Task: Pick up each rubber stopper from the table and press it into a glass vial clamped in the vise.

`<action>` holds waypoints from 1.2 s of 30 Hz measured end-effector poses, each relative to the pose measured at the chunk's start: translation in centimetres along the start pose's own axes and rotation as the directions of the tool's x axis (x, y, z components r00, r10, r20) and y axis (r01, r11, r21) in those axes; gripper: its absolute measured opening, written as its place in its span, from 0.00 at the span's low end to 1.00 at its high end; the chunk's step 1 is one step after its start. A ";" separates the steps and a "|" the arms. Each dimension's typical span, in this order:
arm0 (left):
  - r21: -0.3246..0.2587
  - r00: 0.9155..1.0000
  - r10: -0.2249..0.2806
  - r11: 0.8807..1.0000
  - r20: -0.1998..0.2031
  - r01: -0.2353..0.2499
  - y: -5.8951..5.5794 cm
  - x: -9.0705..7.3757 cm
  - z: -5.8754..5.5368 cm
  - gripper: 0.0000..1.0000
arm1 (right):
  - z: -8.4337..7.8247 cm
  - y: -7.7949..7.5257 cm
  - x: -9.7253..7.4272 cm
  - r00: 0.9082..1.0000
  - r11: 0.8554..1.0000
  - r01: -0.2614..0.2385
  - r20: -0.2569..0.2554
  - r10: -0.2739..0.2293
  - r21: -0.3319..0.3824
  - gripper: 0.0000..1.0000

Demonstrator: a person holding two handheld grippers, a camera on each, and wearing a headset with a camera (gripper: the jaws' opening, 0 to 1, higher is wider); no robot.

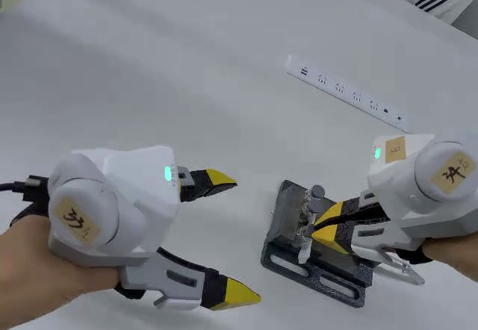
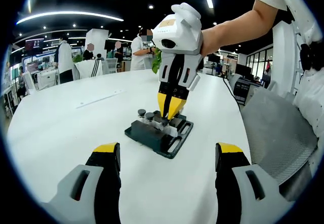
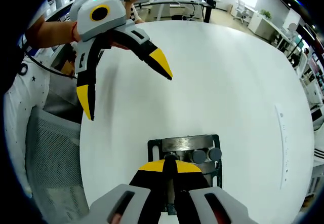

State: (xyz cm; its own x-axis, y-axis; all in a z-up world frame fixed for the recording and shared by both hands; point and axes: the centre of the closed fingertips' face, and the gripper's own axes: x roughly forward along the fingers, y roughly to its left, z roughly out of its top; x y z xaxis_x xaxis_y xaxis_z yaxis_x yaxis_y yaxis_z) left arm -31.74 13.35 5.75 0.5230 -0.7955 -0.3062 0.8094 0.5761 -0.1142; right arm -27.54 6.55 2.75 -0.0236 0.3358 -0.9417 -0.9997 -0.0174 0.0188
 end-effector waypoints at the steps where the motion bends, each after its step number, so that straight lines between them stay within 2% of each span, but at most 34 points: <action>1: -0.001 1.000 -0.001 1.000 0.001 0.001 0.0 0.0 0.0 0.76 | 0.0 -0.1 0.0 1.000 1.000 -0.001 0.001 0.001 0.001 0.00; 10: 0.002 1.000 -0.007 1.000 0.001 0.007 -0.1 0.2 0.0 0.76 | 0.0 0.0 0.0 1.000 1.000 0.006 -0.013 -0.006 0.007 0.01; 13: 0.003 1.000 -0.010 1.000 -0.002 0.010 -0.1 0.3 -0.2 0.76 | 0.0 0.0 0.2 1.000 1.000 0.006 -0.028 -0.007 -0.016 0.01; 25: 0.006 1.000 -0.012 1.000 0.010 0.012 -0.1 0.6 0.2 0.76 | 0.1 0.1 0.2 0.999 1.000 0.008 -0.051 -0.009 -0.030 0.01; 29: 0.002 1.000 -0.010 1.000 0.010 0.010 -0.1 0.6 0.1 0.76 | 0.1 -0.1 0.3 0.999 1.000 -0.001 -0.048 0.000 -0.008 0.01; 36: 0.001 1.000 -0.005 1.000 0.015 0.005 -0.1 0.5 0.2 0.76 | 0.1 0.0 0.3 0.998 1.000 -0.002 -0.059 0.002 -0.010 0.02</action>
State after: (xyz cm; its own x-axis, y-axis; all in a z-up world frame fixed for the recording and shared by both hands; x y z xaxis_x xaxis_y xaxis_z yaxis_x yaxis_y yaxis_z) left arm -31.50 12.85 5.84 0.5227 -0.8010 -0.2917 0.8123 0.5719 -0.1148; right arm -27.56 6.79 2.49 -0.0247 0.2800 -0.9597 -0.9995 -0.0272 0.0178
